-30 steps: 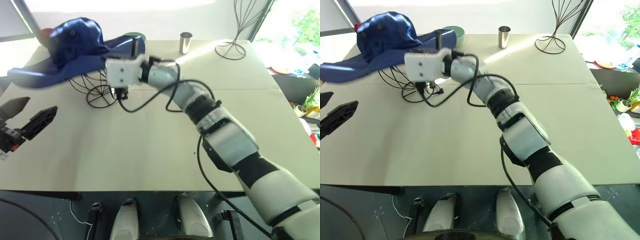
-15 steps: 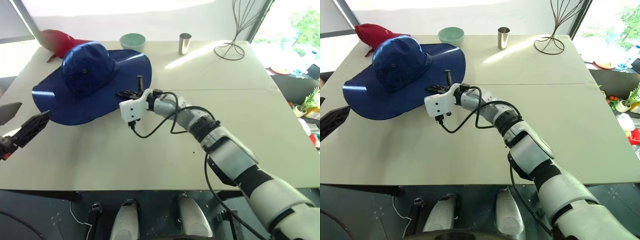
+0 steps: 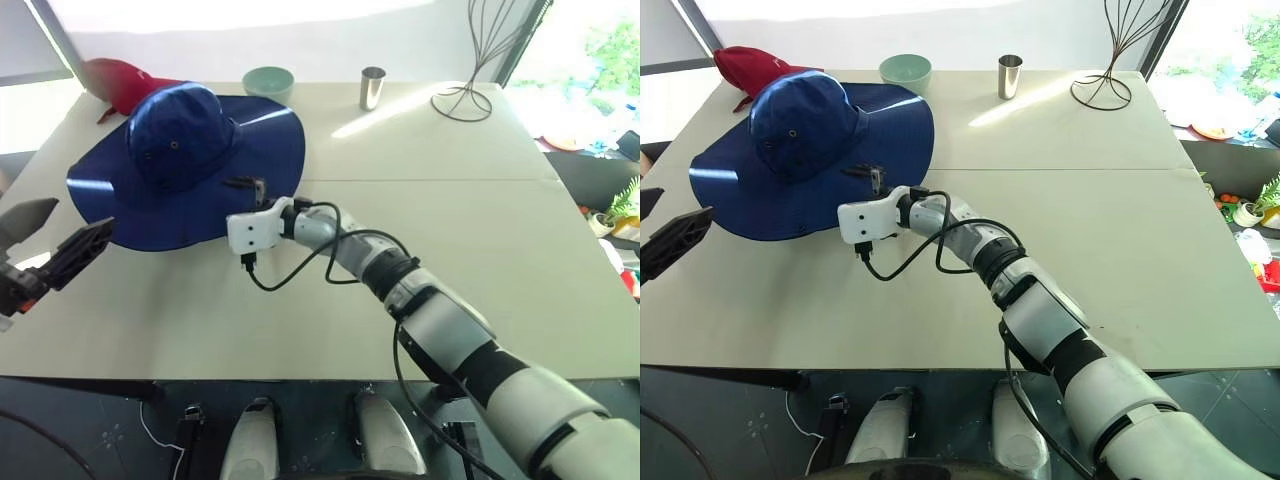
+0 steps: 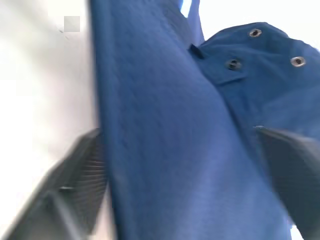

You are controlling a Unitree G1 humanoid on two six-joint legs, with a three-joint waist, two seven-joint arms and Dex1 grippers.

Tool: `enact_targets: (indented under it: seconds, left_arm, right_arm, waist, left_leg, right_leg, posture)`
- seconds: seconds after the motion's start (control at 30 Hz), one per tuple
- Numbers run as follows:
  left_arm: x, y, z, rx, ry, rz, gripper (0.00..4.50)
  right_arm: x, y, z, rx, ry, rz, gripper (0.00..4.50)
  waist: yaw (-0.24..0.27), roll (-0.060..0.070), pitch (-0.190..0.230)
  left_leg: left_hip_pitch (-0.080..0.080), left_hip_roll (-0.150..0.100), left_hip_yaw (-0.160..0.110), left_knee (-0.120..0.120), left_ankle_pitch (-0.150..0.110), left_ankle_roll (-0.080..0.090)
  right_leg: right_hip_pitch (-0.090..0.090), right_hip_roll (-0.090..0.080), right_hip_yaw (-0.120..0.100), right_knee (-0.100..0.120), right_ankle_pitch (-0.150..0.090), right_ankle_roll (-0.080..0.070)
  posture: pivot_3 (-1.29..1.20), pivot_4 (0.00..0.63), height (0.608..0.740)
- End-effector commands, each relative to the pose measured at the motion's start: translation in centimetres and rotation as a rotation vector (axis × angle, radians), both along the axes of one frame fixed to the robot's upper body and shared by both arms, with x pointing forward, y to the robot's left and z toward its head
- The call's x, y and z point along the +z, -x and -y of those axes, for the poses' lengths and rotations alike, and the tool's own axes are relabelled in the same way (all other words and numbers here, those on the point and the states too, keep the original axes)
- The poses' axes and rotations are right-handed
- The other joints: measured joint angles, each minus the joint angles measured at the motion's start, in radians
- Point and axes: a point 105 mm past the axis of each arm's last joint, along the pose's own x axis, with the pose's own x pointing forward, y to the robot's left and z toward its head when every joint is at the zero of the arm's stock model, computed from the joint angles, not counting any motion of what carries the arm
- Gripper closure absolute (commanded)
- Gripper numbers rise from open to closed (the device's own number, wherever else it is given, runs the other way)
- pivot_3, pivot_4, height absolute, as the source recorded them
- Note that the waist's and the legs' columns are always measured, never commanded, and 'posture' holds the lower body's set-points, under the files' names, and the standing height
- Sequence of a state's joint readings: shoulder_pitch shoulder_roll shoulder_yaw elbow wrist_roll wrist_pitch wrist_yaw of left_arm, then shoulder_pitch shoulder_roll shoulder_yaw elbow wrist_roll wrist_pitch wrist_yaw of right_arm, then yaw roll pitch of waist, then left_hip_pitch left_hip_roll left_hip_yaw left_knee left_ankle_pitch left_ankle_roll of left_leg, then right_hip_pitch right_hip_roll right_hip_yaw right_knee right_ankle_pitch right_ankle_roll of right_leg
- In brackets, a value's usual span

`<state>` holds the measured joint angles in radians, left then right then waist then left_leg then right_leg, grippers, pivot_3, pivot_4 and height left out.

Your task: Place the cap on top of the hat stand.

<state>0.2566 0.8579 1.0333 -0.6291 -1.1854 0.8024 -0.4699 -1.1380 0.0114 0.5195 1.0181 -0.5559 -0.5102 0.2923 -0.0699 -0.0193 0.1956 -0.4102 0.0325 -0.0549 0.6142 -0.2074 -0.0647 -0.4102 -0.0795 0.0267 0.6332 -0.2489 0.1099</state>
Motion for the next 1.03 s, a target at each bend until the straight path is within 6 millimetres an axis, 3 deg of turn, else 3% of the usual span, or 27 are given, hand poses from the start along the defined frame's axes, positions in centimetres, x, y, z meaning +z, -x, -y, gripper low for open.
enact_targets:
  seconds: [0.03,0.17,0.27,0.4,0.47,0.6,0.67,0.73,0.83,1.03]
  left_arm:
    - [0.9,0.0,0.6,-0.023,-0.029,0.028,0.0]
    - [0.7,0.0,0.8,-0.029,-0.035,0.013,0.0]
    - [0.5,-0.1,0.6,-0.021,-0.044,0.0,0.0]
    - [0.3,-0.1,0.0,0.007,-0.066,-0.019,0.0]
    - [0.2,0.0,-0.3,0.018,-0.075,-0.025,0.0]
    - [0.1,0.3,-1.5,0.062,-0.057,-0.028,0.0]
    - [-0.1,0.7,-2.3,0.091,-0.037,-0.029,0.0]
    - [-0.4,1.1,-3.2,0.118,-0.018,-0.034,0.0]
    - [-0.6,1.7,-4.5,0.16,-0.007,-0.039,0.0]
    - [-1.1,2.2,-5.1,0.173,0.01,-0.052,0.0]
  right_arm:
    - [1.7,-0.1,0.7,0.006,-0.014,0.053,0.06]
    - [2.8,0.1,4.5,0.017,0.024,0.116,0.06]
    - [3.8,1.6,7.7,0.044,0.05,0.121,0.06]
    - [3.9,4.3,14.0,0.031,0.102,-0.128,0.06]
    - [4.7,5.0,15.9,0.011,0.073,-0.277,0.06]
    - [9.9,5.2,21.2,-0.04,-0.099,-0.721,0.06]
    - [12.4,4.5,23.3,-0.074,-0.176,-0.792,0.06]
    - [13.6,3.6,25.1,-0.122,-0.218,-0.827,0.06]
    - [14.6,3.3,26.6,-0.132,-0.232,-0.864,0.06]
    - [16.1,2.9,27.2,-0.101,-0.261,-0.884,0.06]
  waist:
    - [0.001,0.0,0.0]
    - [0.005,0.0,0.0]
    - [0.01,0.0,0.0]
    - [0.02,0.0,0.0]
    - [0.021,0.0,0.0]
    - [0.021,0.001,0.002]
    - [0.023,0.002,0.002]
    - [0.024,0.0,0.0]
    - [0.023,-0.001,0.0]
    - [0.024,0.001,0.002]
  left_leg:
    - [0.0,0.0,0.0,0.0,0.0,0.0]
    - [0.0,0.0,0.0,0.0,0.0,0.0]
    - [0.0,0.0,0.0,0.0,0.0,0.0]
    - [0.0,0.0,0.0,-0.001,0.0,0.0]
    - [0.001,0.0,0.0,0.0,0.0,0.0]
    - [0.003,0.0,0.0,0.001,0.0,0.0]
    - [0.002,0.0,0.001,0.001,0.0,0.0]
    - [0.002,0.0,0.001,0.0,0.0,0.0]
    - [0.001,0.0,0.001,-0.001,-0.001,0.0]
    - [-0.003,0.0,0.005,-0.001,-0.001,0.001]
  right_leg:
    - [0.0,0.0,0.0,0.0,0.0,0.0]
    - [0.001,0.0,0.0,-0.001,0.0,0.0]
    - [0.001,0.0,0.0,-0.002,0.0,0.0]
    - [0.002,0.0,0.0,-0.001,-0.001,0.001]
    - [0.002,0.0,0.0,-0.002,-0.001,0.001]
    - [0.002,0.0,0.0,-0.001,-0.001,-0.004]
    - [0.001,0.0,0.0,-0.001,-0.001,-0.005]
    - [0.001,-0.001,0.0,-0.002,-0.002,-0.006]
    - [0.0,-0.001,-0.001,-0.005,-0.004,-0.008]
    - [-0.006,-0.002,0.001,-0.003,-0.004,-0.007]
  posture:
    - [0.0,0.15,0.739]
    - [0.0,0.15,0.739]
    - [0.0,0.15,0.739]
    - [0.0,0.15,0.739]
    - [0.0,0.15,0.739]
    - [0.0,0.15,0.739]
    - [0.0,0.15,0.739]
    - [0.0,0.15,0.739]
    - [0.0,0.15,0.739]
    - [0.0,0.15,0.739]
